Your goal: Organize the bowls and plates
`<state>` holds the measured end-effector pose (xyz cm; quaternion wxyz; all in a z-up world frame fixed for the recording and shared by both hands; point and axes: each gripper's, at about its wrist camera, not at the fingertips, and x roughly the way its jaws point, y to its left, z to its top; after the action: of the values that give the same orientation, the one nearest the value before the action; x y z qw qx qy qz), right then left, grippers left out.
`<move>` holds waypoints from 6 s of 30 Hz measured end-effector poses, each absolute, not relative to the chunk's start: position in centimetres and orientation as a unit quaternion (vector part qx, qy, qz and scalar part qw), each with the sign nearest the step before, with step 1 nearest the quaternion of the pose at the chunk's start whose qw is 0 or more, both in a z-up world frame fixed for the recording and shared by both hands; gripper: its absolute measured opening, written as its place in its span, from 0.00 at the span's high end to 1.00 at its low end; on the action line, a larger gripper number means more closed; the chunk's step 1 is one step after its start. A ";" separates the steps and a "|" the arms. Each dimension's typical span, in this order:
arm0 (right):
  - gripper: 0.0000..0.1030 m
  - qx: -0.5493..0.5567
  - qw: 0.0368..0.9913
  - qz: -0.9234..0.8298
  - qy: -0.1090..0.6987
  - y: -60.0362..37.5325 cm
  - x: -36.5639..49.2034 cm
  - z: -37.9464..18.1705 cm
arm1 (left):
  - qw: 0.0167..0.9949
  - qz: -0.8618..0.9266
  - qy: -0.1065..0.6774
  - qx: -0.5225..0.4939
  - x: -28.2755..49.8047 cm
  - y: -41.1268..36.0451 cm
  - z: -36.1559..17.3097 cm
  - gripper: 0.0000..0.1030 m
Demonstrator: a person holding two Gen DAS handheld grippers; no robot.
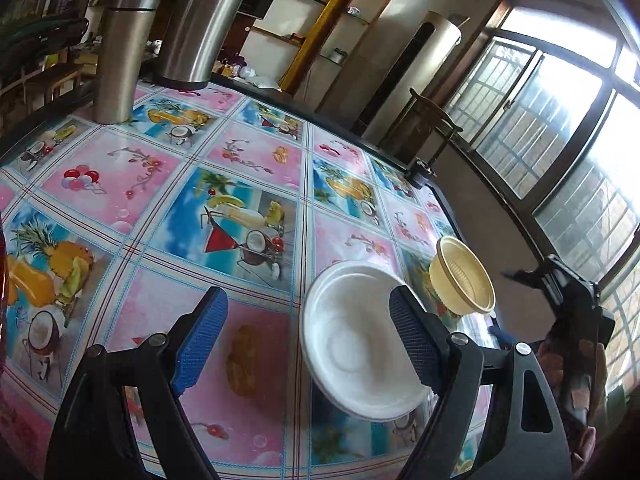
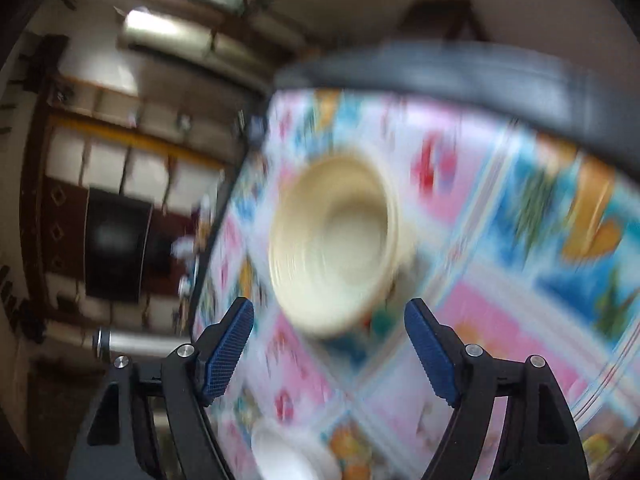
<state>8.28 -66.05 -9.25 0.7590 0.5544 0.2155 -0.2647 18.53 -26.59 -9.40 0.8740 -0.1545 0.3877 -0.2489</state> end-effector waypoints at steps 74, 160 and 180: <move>0.16 0.506 0.720 0.125 0.458 -46.5 12.2 -14.3 | 0.822 -0.224 0.511 -0.116 25.1 -22.1 -11.7 0.19; 0.93 0.425 0.829 -0.055 0.360 -47.8 12.8 -15.0 | 0.801 -0.310 0.511 -0.037 22.9 -25.2 -11.5 0.87; 0.93 0.435 0.827 -0.055 0.353 -47.9 12.4 -15.0 | 0.812 -0.307 0.496 -0.009 22.4 -26.1 -11.2 0.87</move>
<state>12.39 -47.93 -15.01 0.8267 0.4349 0.3528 -0.0549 22.42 -26.05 -11.21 0.8119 -0.0094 0.4963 -0.3075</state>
